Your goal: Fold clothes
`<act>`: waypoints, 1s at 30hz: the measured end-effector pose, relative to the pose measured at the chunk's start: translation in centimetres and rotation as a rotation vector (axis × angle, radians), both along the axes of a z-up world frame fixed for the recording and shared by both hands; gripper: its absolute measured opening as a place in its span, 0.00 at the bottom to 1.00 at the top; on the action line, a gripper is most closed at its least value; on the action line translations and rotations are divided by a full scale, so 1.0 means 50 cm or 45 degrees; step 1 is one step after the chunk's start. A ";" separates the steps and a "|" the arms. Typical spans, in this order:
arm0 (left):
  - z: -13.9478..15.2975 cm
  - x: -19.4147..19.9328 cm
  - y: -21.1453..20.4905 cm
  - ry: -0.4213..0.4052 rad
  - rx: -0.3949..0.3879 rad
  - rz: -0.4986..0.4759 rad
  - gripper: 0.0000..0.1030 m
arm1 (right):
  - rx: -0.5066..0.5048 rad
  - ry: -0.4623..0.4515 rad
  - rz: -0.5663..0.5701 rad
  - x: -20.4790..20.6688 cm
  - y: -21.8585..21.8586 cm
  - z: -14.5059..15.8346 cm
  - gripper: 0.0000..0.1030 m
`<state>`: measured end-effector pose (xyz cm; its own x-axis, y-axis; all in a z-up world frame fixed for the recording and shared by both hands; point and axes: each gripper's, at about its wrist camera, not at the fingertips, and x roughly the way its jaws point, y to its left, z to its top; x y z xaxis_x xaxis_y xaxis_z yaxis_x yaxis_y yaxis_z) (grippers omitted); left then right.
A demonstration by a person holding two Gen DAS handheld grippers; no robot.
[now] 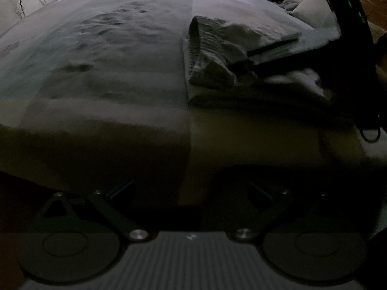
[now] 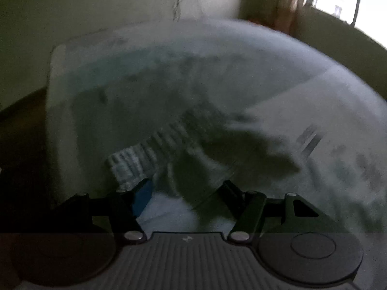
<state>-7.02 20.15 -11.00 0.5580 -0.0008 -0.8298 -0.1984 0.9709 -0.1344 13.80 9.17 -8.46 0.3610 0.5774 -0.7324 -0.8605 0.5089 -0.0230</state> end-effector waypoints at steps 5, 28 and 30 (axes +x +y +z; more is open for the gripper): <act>0.019 0.008 0.020 0.006 0.058 -0.002 0.96 | 0.141 0.110 -0.028 0.002 -0.087 0.044 0.68; 0.032 0.478 -0.017 -0.250 -0.241 -0.262 0.95 | -0.005 -0.025 -0.458 -0.135 -0.437 0.016 0.92; 0.059 0.459 -0.042 -0.222 -0.170 -0.271 0.95 | -0.025 -0.043 -0.504 -0.141 -0.458 0.006 0.92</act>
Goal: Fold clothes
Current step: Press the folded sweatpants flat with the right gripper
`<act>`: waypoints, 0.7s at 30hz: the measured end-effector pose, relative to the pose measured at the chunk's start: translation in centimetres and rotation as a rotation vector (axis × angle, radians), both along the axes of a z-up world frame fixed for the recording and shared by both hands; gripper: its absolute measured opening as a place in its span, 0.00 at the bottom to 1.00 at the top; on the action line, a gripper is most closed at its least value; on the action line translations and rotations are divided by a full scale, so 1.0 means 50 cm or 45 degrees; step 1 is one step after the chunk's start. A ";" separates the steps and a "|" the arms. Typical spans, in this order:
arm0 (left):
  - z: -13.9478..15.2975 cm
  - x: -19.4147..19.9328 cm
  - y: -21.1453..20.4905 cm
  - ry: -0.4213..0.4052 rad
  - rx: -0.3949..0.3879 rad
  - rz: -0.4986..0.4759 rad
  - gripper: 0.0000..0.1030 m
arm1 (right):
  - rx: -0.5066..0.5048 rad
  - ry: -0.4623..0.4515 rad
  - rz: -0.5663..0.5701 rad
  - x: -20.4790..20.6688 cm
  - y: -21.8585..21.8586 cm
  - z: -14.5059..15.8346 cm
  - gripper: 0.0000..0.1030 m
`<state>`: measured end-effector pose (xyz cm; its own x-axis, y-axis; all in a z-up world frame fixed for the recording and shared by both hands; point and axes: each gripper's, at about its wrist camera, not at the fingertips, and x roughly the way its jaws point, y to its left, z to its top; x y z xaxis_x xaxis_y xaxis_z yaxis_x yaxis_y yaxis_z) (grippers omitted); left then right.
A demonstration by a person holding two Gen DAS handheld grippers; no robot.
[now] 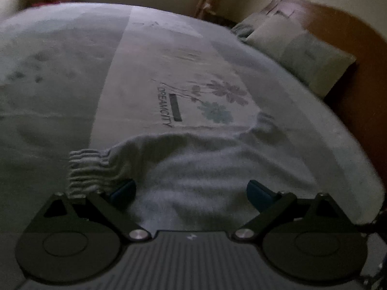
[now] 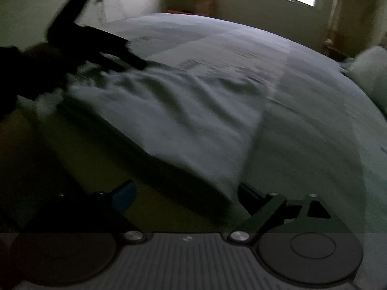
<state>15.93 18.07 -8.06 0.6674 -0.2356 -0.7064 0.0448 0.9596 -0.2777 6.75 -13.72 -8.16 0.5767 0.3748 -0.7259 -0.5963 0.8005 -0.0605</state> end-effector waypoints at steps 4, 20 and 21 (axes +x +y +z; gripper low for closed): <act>0.042 -0.049 -0.056 0.001 0.072 -0.077 0.95 | -0.096 -0.085 -0.054 -0.012 -0.004 -0.006 0.94; 0.045 -0.243 -0.177 -0.005 0.227 -0.125 0.96 | -0.783 -0.777 0.232 -0.052 0.095 -0.101 1.00; 0.043 -0.250 -0.173 -0.001 0.209 -0.109 0.96 | -0.796 -0.790 0.239 -0.051 0.097 -0.103 1.00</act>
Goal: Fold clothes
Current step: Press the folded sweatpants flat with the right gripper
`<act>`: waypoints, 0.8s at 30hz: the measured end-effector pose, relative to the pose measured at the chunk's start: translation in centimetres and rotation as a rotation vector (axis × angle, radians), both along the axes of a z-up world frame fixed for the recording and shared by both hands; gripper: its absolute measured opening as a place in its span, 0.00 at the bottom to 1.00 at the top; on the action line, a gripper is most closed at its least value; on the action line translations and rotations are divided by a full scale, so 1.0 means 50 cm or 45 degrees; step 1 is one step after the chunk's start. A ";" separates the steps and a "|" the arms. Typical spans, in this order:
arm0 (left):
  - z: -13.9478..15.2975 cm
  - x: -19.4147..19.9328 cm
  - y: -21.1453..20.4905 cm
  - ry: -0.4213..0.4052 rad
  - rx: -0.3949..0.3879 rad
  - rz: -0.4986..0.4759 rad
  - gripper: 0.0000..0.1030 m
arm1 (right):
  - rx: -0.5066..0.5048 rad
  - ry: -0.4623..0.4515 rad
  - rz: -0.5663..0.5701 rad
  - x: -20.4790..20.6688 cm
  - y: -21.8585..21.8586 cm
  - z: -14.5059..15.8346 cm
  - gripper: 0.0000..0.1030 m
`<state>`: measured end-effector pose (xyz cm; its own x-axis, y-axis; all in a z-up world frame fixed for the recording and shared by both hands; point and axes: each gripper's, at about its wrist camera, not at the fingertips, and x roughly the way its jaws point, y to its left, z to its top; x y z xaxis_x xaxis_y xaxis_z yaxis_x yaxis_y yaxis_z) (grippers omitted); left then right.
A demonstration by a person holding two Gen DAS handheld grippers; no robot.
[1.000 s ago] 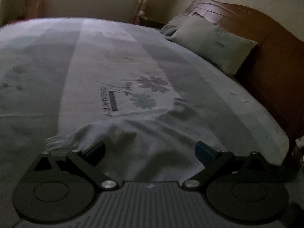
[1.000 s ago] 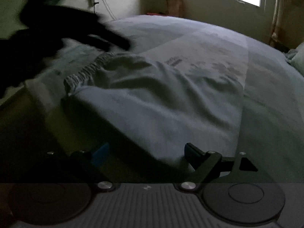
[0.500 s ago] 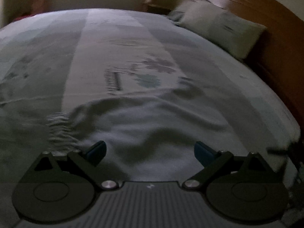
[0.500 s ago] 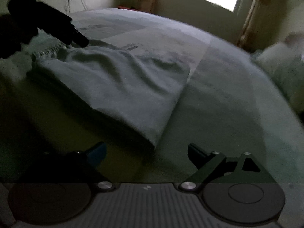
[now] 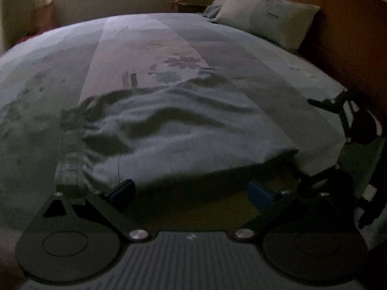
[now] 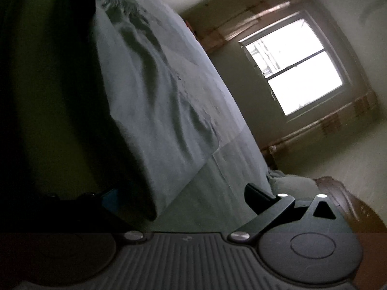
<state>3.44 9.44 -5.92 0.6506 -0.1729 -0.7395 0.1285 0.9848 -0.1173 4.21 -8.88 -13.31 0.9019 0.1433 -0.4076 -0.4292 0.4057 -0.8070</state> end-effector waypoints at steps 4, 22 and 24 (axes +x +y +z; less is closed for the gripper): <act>-0.005 -0.017 0.018 0.010 -0.037 0.061 0.96 | -0.014 -0.051 0.007 0.000 0.006 0.003 1.00; -0.017 -0.024 0.022 0.017 -0.086 0.079 0.96 | -0.022 -0.019 -0.126 0.055 -0.006 -0.004 1.00; -0.018 -0.027 0.024 0.015 -0.091 0.082 0.96 | 0.030 0.034 -0.163 0.054 -0.031 0.000 1.00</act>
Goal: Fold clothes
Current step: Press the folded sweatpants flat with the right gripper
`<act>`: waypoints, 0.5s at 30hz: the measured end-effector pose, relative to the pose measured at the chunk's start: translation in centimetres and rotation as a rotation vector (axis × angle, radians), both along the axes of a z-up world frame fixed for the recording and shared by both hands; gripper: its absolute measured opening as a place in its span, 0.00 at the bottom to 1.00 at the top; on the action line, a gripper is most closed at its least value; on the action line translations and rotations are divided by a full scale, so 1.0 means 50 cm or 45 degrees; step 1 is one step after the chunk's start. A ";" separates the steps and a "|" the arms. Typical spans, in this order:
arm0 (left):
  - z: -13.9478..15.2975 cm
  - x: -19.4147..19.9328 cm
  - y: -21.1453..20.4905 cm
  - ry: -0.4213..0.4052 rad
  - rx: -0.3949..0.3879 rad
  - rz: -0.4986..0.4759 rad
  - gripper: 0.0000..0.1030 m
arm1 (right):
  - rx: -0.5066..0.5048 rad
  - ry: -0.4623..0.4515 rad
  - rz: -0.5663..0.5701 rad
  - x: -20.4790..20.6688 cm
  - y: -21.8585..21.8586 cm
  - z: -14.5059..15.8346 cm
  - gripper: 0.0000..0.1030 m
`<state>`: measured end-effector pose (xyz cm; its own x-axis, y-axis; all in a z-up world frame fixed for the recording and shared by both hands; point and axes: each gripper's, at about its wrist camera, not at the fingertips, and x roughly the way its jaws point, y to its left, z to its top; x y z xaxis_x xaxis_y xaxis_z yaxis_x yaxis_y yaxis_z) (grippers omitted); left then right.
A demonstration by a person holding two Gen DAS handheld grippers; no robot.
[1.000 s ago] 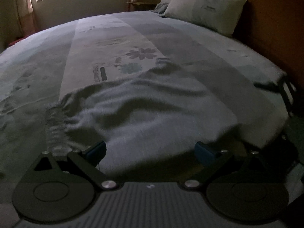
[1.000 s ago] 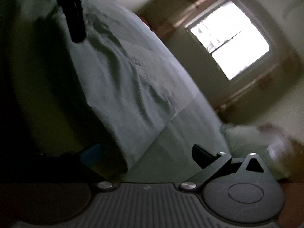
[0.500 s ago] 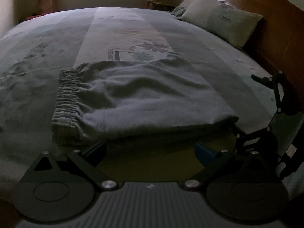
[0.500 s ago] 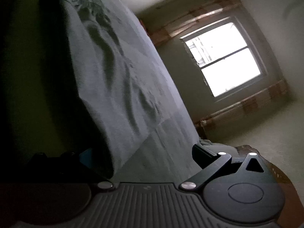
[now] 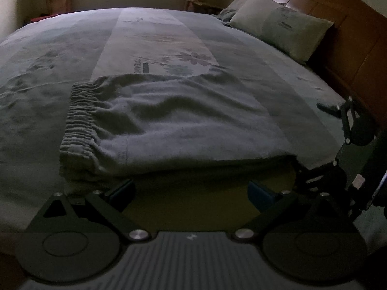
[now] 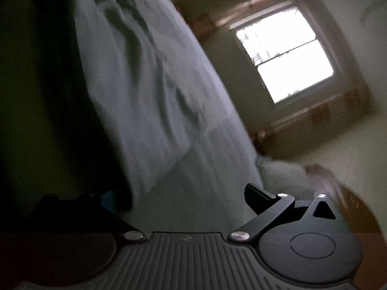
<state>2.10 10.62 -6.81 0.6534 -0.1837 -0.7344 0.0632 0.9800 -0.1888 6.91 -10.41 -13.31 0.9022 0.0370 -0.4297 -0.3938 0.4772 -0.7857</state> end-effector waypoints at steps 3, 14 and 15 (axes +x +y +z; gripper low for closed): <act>-0.004 -0.002 0.007 0.009 0.000 0.007 0.96 | 0.057 0.080 -0.060 0.000 -0.026 0.010 1.00; 0.034 0.047 0.004 -0.079 0.081 -0.057 0.96 | 0.291 0.034 0.048 0.025 0.028 0.098 1.00; 0.040 0.059 0.003 -0.097 0.094 -0.064 0.96 | 0.296 0.052 0.049 0.024 0.039 0.093 1.00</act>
